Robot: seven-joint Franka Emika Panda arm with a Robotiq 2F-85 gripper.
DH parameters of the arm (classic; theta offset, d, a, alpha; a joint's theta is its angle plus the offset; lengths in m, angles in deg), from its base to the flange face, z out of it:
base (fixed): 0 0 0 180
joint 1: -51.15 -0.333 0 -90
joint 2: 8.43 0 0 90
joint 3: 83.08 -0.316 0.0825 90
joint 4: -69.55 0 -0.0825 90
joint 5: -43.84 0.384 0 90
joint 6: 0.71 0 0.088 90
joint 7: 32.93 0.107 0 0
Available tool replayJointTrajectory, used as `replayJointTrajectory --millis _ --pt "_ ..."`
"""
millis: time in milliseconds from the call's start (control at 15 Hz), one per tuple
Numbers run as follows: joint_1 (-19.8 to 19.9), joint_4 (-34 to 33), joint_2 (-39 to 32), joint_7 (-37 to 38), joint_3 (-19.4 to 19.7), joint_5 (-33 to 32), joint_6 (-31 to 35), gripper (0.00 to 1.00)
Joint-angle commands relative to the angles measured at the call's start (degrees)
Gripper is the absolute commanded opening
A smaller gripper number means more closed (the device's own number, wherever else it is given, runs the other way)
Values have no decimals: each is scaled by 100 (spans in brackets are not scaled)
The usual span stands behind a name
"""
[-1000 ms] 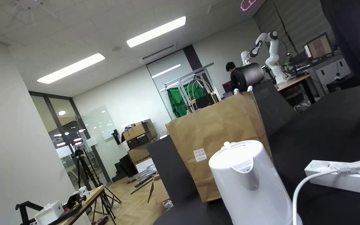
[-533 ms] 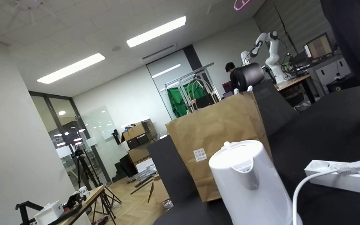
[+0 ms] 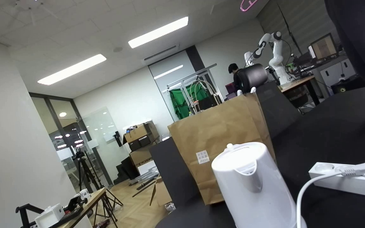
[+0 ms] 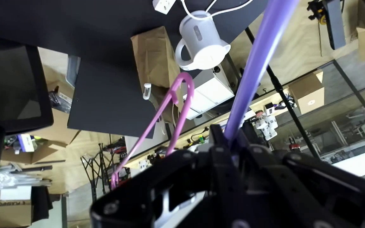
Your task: Hang the pink hang wire on the hang, then take the blue hang wire on the hang and put it on the table
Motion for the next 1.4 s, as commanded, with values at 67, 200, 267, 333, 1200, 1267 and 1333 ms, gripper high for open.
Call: replayJointTrajectory --millis 67,200,267,333,1200,1267,1333 --pt "164 -859 -956 -280 434 143 -1097 2" --pt "292 -1045 -1198 -468 503 113 -1503 2" --pt "375 -1124 -1306 -560 507 92 -1652 2" --pt "458 -1202 -1408 -653 504 81 -1784 2" --pt "1613 -1157 -2269 -909 -416 -710 -267 2" --pt "1681 -1150 -2323 -909 -516 -854 -210 2" --pt "1747 -1153 -2386 -928 -601 -974 -187 2"
